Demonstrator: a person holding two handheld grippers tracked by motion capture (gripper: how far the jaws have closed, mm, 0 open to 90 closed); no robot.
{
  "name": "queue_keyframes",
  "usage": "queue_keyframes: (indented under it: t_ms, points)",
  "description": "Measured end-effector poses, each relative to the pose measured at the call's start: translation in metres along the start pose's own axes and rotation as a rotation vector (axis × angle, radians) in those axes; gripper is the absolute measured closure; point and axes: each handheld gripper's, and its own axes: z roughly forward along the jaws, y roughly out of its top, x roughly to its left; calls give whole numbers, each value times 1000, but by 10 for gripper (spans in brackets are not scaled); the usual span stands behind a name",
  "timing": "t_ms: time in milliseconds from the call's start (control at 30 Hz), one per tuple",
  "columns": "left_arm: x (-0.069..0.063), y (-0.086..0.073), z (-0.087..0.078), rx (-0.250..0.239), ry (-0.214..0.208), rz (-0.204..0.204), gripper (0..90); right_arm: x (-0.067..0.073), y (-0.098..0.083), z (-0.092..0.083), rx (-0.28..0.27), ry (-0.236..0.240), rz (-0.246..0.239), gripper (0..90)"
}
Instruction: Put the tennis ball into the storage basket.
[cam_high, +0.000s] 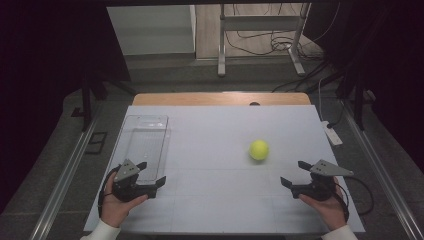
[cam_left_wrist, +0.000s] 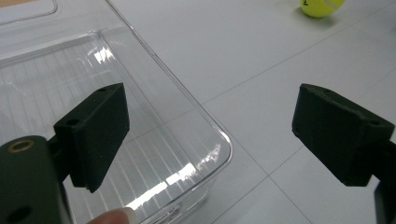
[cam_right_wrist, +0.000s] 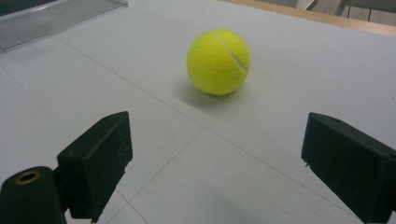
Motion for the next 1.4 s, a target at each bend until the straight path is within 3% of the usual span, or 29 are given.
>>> queue_keyframes:
  t_ms: [1400]
  points:
    - [-6,5,5,13,-7,-8,127,-2,-2,2,12,2,3,101]
